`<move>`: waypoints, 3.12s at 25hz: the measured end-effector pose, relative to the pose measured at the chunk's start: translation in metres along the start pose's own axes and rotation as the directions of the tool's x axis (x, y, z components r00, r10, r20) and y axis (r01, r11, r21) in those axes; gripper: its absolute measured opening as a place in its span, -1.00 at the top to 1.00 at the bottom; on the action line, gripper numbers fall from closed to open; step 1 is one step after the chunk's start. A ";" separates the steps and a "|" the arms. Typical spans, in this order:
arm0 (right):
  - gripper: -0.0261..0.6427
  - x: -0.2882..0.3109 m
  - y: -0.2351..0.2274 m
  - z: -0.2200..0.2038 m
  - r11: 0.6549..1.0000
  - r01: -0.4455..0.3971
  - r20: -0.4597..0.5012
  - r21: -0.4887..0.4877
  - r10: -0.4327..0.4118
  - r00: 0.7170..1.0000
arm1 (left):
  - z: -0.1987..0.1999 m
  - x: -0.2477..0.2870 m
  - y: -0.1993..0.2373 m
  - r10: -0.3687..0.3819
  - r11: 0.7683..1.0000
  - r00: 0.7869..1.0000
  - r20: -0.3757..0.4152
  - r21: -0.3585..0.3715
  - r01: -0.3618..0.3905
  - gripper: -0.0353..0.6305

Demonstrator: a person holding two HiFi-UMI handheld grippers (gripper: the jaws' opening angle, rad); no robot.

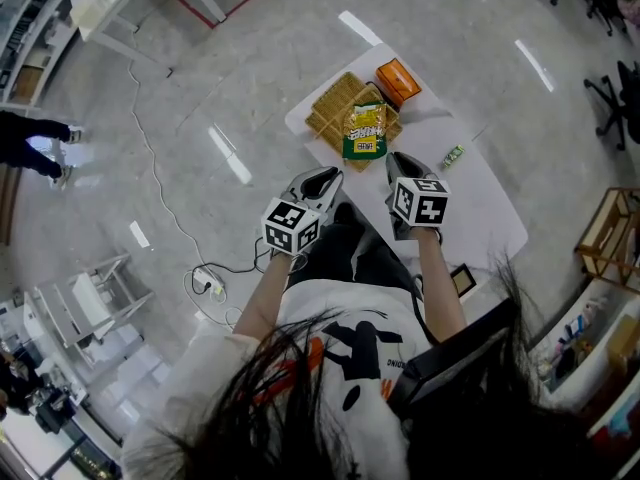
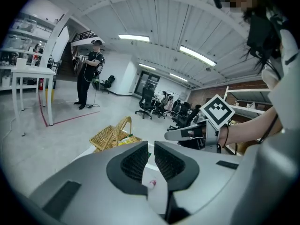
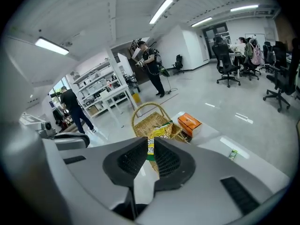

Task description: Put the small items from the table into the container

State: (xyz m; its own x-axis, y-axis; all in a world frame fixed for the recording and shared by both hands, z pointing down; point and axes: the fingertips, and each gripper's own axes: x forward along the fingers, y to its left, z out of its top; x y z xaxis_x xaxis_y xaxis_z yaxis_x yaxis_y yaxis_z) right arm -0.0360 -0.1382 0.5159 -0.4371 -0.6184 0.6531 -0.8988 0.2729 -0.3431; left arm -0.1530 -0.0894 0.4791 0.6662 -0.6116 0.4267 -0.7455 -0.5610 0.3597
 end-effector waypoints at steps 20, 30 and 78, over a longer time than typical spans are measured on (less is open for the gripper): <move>0.87 -0.112 -0.025 -0.046 0.994 -0.109 0.049 0.002 0.108 0.993 | -0.013 -0.005 -0.105 0.033 0.999 0.997 0.065 -0.023 -0.031 0.78; 0.87 -0.135 -0.040 -0.073 0.993 -0.115 0.029 0.008 0.115 0.993 | -0.023 0.002 -0.132 0.048 0.999 0.997 0.055 0.010 -0.048 0.88; 0.34 0.095 -0.145 -0.237 0.826 -0.263 -0.442 -0.499 0.018 0.897 | -0.163 0.143 -0.024 -0.050 0.999 0.969 -0.241 0.007 0.053 0.88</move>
State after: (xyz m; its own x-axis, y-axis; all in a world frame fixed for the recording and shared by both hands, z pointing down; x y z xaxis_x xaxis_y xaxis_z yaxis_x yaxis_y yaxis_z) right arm 0.0450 -0.0617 0.7882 -0.4234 -0.2236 0.8779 -0.6443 0.7556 -0.1183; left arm -0.0427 -0.0728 0.6669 0.6783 -0.4301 0.5957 -0.7088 -0.5967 0.3763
